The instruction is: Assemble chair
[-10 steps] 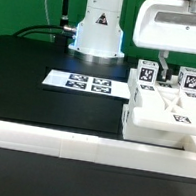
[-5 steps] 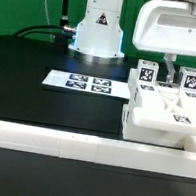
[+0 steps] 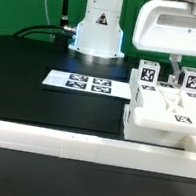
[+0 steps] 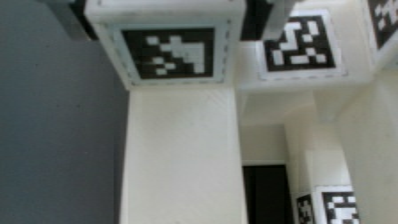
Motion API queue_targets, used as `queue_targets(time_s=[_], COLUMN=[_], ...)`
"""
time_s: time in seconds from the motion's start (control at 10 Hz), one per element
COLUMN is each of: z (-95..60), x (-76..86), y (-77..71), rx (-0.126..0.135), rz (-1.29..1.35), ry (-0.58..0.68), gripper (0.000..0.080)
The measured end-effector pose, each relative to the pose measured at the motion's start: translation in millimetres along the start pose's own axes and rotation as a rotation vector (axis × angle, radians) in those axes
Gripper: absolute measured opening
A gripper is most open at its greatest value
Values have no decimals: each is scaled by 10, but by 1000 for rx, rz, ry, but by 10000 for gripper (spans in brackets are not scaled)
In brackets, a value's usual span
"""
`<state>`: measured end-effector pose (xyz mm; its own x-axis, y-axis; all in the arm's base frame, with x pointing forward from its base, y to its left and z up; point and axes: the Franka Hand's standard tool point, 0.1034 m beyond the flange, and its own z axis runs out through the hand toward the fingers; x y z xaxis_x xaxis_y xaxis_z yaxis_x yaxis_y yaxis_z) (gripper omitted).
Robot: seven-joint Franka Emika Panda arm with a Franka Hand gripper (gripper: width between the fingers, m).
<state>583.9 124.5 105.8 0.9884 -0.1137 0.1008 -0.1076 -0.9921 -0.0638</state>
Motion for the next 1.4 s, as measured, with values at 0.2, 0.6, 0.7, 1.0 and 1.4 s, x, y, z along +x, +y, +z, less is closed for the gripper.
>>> queue_targets(time_s=[0.2, 0.6, 0.7, 1.0, 1.4], z=[-6, -9, -11, -14, -19], x=[3, 15, 19, 27, -24], y=[2, 37, 42, 59, 30], rx=[15, 25, 26, 28, 74], rz=[241, 522, 562, 724, 1234], ry=[21, 35, 35, 34, 4], gripper=[265, 266, 266, 268, 269])
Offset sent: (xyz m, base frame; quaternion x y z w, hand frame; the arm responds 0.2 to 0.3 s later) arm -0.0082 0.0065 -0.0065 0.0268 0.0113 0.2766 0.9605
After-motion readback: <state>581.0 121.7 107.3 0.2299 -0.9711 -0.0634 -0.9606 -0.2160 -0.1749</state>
